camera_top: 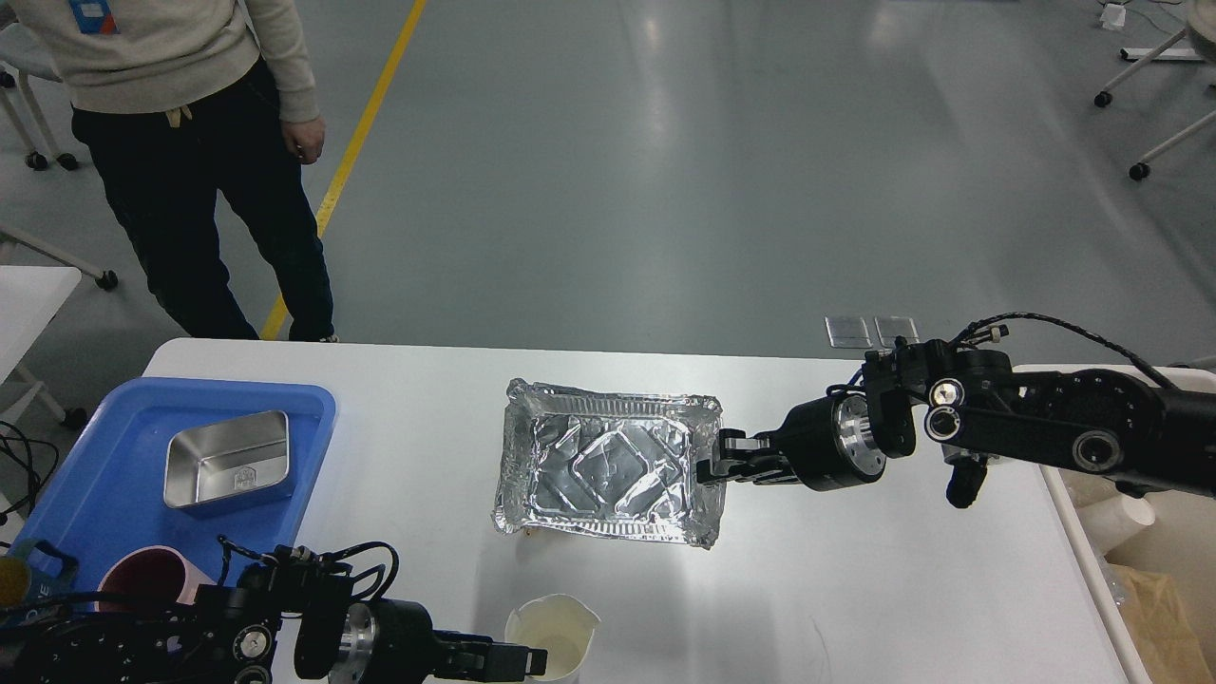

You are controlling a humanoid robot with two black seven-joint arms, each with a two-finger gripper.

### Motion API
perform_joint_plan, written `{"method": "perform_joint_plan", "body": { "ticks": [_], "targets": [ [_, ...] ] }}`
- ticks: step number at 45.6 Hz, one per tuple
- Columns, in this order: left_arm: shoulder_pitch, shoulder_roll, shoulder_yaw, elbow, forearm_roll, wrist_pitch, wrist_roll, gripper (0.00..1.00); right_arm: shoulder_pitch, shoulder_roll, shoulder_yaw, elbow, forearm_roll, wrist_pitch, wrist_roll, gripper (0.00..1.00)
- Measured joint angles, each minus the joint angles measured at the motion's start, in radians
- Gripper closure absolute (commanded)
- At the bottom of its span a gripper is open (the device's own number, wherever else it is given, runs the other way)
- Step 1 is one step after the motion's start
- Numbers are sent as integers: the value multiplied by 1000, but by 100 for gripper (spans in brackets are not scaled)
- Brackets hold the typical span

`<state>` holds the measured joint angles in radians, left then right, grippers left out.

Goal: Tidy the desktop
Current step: 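Reach the left gripper down to the white paper cup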

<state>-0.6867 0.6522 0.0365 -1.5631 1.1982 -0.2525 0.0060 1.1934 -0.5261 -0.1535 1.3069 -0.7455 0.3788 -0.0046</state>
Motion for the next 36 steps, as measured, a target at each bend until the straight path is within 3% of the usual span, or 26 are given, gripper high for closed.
{"method": "perform_joint_plan", "body": {
  "ticks": [8,13,36],
  "targets": [
    [-6,2,15,2,0,-3,0,83,0,0,2,0,0,0,0,100],
    [-6,1,24,6,0,-3,-3,99,0,0,3,0,0,0,0,100],
    [-5,-8,42,23,43,8,-18,100,-1,-3,8,1,0,-3,0,100]
  ]
}}
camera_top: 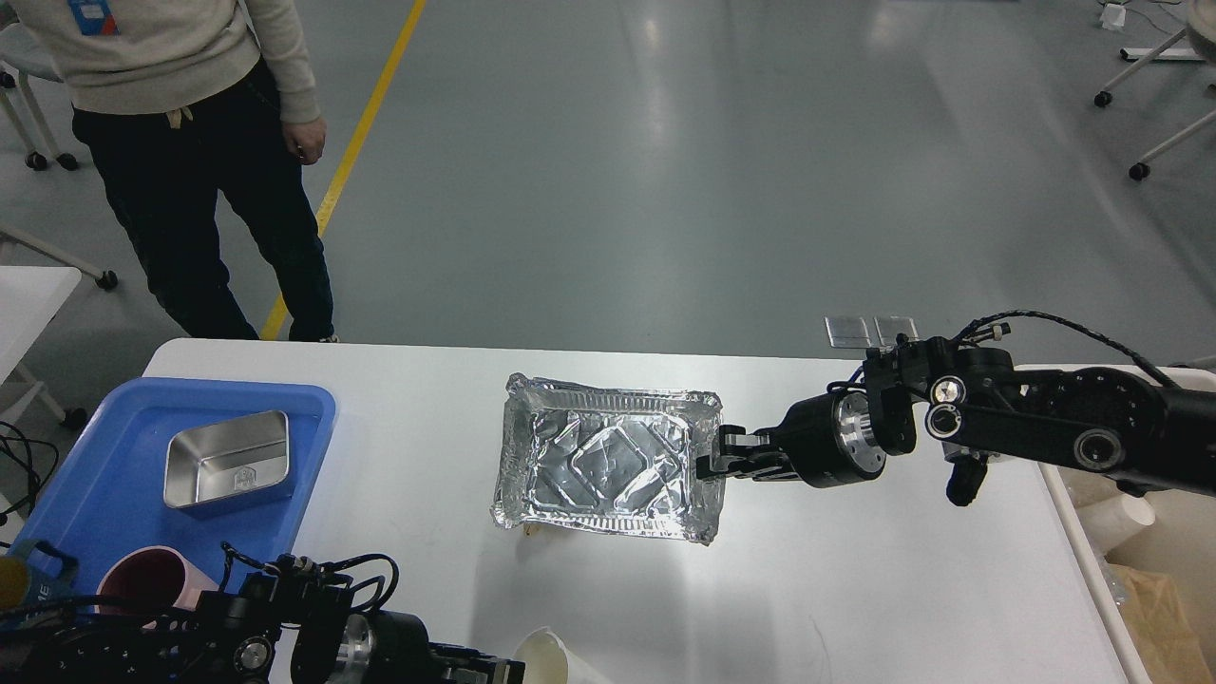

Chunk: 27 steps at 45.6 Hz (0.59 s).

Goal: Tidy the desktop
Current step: 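Reach the left gripper down to the white paper cup, then grasp the paper cup with the left gripper and lift it over the foil tray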

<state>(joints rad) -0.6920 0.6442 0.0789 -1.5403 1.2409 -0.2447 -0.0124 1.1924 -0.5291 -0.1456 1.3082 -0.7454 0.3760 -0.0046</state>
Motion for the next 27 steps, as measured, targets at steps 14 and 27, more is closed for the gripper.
{"method": "perform_joint_plan", "body": {
  "ticks": [14,27],
  "targets": [
    [-72,48,-5,-65,0,12,-24,100,1,-1,1,0,1,0,0,100],
    [-174,196,-5,-182,-1,-25,-69,100,1,17,-3,-7,0,1,0,100]
  ]
}}
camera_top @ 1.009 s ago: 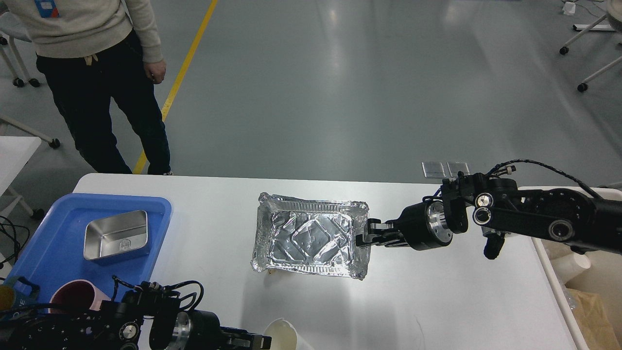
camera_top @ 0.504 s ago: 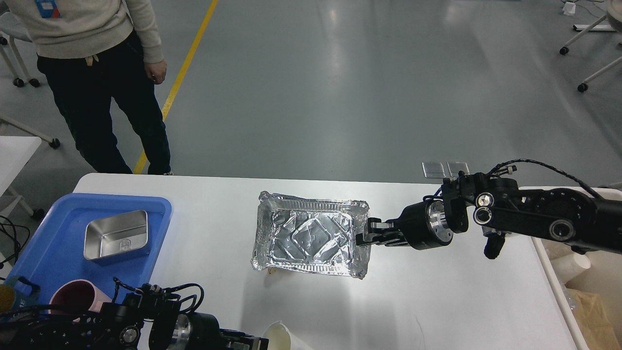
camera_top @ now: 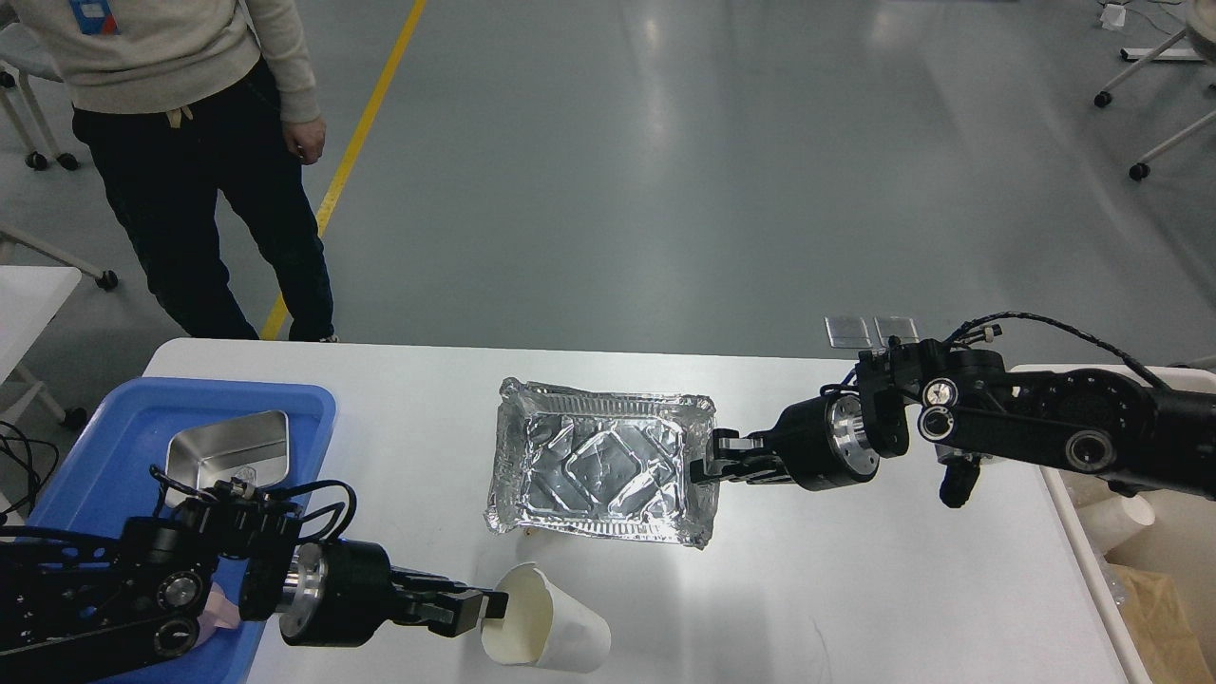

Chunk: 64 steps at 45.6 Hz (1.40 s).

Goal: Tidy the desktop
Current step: 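Grasp the paper cup with the left gripper and lift it over the foil tray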

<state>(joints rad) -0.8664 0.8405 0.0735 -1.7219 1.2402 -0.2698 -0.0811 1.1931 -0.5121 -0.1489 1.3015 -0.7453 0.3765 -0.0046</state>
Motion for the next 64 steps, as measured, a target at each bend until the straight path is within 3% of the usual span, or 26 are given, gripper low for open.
{"method": "perform_joint_plan", "body": {
  "ticks": [7,15,31,42,52,64],
  "targets": [
    [-43,68,-4,-38,1,-22,-18,100,1,5,-4,-12,1,2,0,100],
    [-91,116,-23,-42,-2,-46,-68,100,0,11,-12,-16,12,7,0,100],
    [-122,143,-168,-43,-54,-151,-97,100,-16,26,-18,-36,16,13,0,100],
    [-133,177,-314,-42,-115,-215,-96,100,-6,21,-19,-35,18,13,0,100],
    [-141,173,-343,-41,-123,-230,-87,100,1,20,-35,-33,20,13,0,100],
    [-129,25,-330,70,-128,-217,-51,100,3,24,-33,-33,21,14,0,100]
  ]
}}
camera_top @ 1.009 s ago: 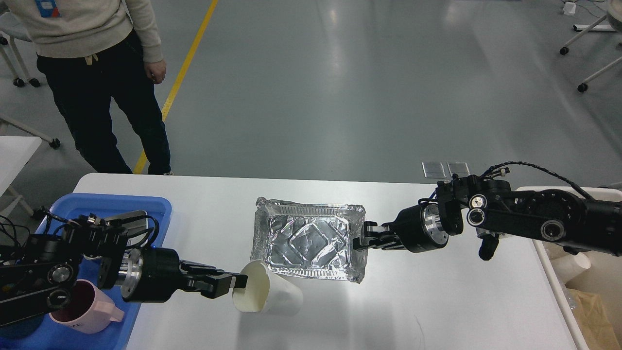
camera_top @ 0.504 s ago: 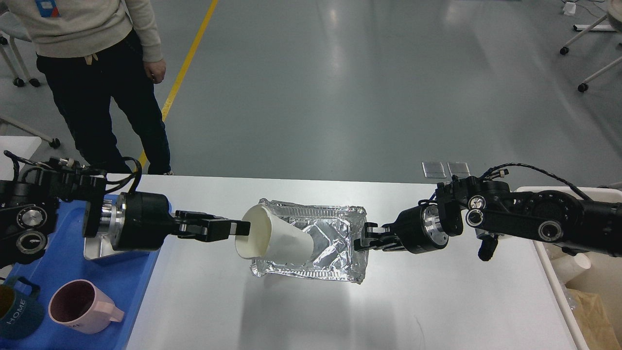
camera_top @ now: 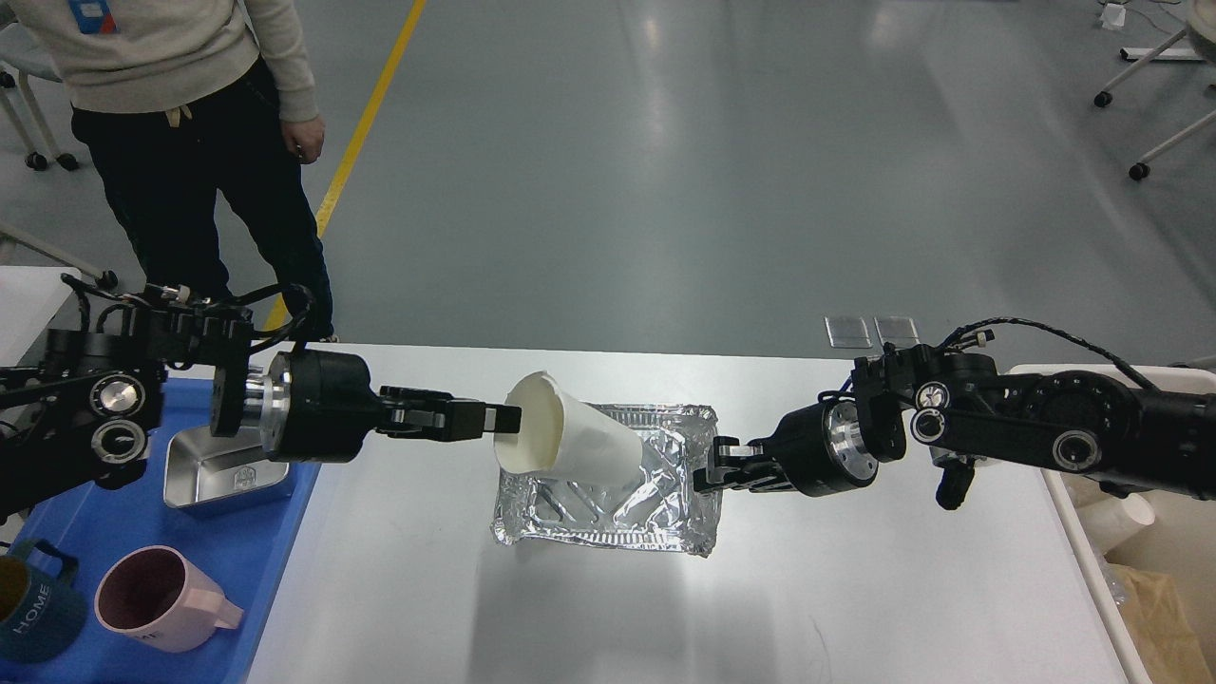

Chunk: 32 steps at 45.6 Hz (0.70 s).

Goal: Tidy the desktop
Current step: 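Grasp the paper cup with the left gripper and lift it over the foil tray, then drop the paper cup into the foil tray and withdraw the left gripper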

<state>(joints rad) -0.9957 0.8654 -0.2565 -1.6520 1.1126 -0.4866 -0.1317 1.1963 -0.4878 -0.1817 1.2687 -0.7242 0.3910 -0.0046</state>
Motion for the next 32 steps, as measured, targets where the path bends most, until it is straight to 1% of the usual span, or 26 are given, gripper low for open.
{"method": "perform_joint_plan", "body": {
  "ticks": [8,13,21,32],
  "targets": [
    [-13,-87,64,78,10,0,23,100,1,-1,6,3,0,0,0,100],
    [-28,-134,106,134,19,0,28,100,2,-3,9,5,1,0,0,100],
    [-103,-225,192,199,24,-1,32,100,2,-2,15,9,10,2,0,100],
    [-151,-319,214,248,24,2,41,100,6,5,16,10,43,23,1,100]
  ]
}}
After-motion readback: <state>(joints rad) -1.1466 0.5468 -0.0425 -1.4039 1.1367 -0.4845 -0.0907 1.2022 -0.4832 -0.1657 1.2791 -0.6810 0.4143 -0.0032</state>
